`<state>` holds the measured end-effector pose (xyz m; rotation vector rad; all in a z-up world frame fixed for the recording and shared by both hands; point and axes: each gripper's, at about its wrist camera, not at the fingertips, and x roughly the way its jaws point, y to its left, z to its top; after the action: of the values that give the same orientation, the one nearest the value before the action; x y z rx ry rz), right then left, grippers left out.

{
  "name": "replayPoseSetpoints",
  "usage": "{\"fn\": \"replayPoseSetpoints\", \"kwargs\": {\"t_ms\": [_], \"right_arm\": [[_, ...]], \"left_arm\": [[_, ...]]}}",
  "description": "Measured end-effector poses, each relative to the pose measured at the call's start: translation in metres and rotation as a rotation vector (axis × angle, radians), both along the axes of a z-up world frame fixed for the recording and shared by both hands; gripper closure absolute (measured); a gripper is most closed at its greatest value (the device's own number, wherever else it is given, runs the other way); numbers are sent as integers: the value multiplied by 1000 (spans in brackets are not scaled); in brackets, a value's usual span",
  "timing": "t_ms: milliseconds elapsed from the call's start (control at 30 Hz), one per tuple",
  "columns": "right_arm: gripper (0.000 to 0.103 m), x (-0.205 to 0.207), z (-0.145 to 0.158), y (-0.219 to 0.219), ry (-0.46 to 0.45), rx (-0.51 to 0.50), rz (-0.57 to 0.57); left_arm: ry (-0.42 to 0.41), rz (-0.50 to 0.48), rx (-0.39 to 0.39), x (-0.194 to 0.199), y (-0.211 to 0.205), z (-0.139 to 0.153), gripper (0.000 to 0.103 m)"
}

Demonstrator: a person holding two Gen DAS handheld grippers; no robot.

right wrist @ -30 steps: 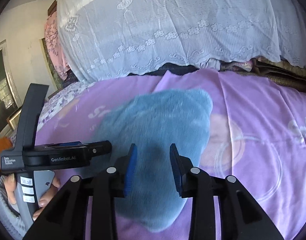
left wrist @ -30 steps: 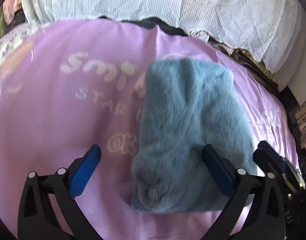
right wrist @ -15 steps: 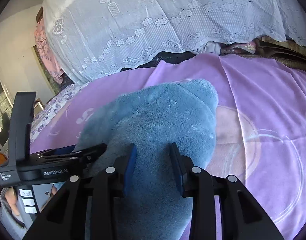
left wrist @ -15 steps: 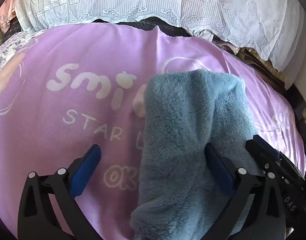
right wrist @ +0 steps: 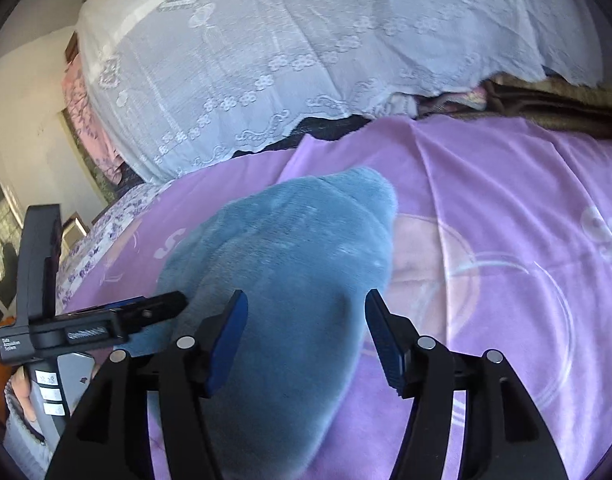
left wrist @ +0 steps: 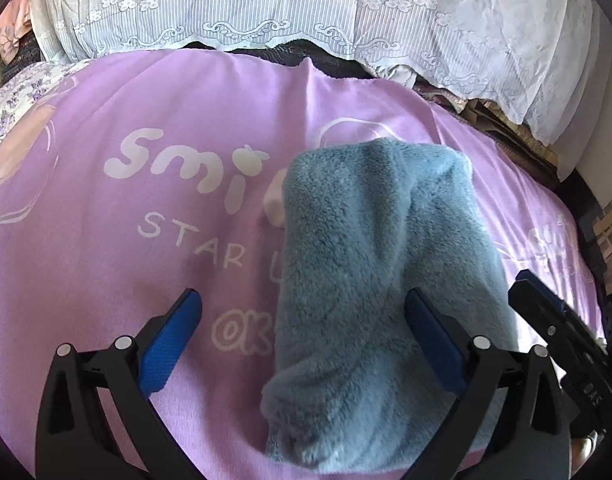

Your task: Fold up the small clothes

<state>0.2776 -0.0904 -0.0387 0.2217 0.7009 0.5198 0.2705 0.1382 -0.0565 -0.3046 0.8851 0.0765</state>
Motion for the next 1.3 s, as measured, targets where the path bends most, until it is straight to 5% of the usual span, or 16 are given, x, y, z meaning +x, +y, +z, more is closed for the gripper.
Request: {"fn": "replayPoseSetpoints", "kwargs": {"t_ms": [933,1033,1300], "right_arm": [[27,-1,-28,-12,154,161,47],[26,0,-31,-12,176,191,57],[21,8,-40,-11,257,284,88]], "left_arm": [[5,-72,-65,-7,-8,-13,4],[8,-96,-130,-5,-5,-16,5],[92,-159,-474,13,22,-47,5]]}}
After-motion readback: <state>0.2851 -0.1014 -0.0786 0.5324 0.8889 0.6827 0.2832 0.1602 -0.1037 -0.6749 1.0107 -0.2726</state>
